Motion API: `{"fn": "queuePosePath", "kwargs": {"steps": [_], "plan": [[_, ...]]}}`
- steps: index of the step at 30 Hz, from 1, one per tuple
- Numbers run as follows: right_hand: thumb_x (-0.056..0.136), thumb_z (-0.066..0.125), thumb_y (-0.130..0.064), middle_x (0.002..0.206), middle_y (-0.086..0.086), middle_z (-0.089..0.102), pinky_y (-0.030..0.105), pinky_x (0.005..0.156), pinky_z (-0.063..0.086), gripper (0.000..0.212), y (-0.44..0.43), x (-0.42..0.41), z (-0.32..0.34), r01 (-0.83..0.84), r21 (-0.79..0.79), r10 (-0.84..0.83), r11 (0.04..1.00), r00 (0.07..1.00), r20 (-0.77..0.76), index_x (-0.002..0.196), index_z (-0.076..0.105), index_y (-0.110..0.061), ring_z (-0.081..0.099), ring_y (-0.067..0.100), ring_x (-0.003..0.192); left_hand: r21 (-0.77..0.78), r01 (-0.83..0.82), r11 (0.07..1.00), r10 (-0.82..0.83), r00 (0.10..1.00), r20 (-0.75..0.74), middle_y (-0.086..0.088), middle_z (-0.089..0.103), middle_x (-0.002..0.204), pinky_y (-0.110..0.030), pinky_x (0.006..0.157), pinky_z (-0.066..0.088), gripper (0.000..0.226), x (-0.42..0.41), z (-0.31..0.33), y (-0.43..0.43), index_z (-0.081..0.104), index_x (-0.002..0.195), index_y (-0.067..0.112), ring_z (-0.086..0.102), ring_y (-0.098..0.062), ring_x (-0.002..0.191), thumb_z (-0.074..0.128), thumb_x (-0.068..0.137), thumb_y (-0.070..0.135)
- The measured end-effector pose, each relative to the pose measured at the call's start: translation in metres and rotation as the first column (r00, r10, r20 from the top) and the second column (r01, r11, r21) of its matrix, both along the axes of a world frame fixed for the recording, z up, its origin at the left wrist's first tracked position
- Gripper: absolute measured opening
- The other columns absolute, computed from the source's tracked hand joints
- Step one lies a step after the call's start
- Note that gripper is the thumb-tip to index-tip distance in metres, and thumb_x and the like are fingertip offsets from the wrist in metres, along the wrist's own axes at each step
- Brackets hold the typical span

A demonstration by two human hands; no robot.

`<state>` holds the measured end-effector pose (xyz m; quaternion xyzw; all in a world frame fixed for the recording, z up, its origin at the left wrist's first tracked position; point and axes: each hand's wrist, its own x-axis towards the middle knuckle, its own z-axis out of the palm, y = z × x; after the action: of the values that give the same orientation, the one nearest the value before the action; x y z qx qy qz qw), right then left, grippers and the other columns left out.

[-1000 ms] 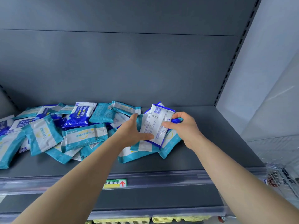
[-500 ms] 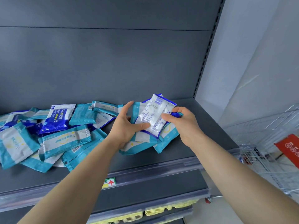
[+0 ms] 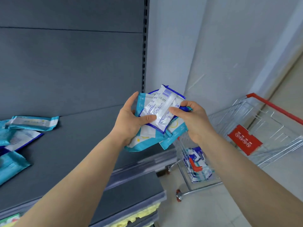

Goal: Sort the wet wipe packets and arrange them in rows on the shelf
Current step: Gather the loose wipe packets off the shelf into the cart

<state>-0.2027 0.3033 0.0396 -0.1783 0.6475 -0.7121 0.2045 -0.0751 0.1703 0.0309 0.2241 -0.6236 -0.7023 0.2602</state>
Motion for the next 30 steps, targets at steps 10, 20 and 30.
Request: {"fn": "queuePosePath", "kwargs": {"steps": [10, 20, 30], "plan": [[0.071, 0.081, -0.006, 0.103, 0.012, 0.067, 0.041, 0.075, 0.058, 0.034, 0.119, -0.191, -0.036, 0.077, 0.08, -0.081, 0.994, 0.996, 0.043, 0.088, 0.054, -0.02, 0.067, 0.027, 0.082, 0.033, 0.044, 0.998, -0.046, 0.996, 0.073, -0.008, 0.07, 0.098, -0.033, 0.058, 0.059, 0.09, -0.2, -0.037, 0.115, 0.037, 0.14, 0.04, 0.072, -0.019, 0.07, 0.08, 0.071, 0.002], [0.072, 0.08, -0.005, 0.094, 0.01, 0.065, 0.029, 0.057, 0.055, 0.034, 0.128, -0.338, -0.142, 0.044, 0.236, -0.087, 0.971, 0.98, 0.177, 0.092, 0.054, -0.016, 0.066, 0.019, 0.067, 0.12, -0.012, 0.993, -0.016, 0.973, 0.232, -0.011, 0.066, 0.114, -0.041, 0.073, 0.06, 0.093, -0.349, -0.153, 0.126, 0.037, 0.141, 0.037, 0.07, -0.027, 0.09, 0.084, 0.067, 0.005], [0.073, 0.08, -0.007, 0.087, 0.003, 0.063, 0.02, 0.053, 0.053, 0.033, 0.087, -0.451, -0.288, -0.063, 0.44, -0.041, 0.896, 0.974, 0.222, 0.093, 0.055, -0.014, 0.062, 0.011, 0.063, 0.249, -0.078, 0.965, -0.034, 0.909, 0.416, -0.008, 0.067, 0.109, -0.038, 0.064, 0.06, 0.092, -0.452, -0.298, 0.094, 0.034, 0.142, 0.037, 0.072, -0.025, 0.08, 0.08, 0.071, 0.002]]}}
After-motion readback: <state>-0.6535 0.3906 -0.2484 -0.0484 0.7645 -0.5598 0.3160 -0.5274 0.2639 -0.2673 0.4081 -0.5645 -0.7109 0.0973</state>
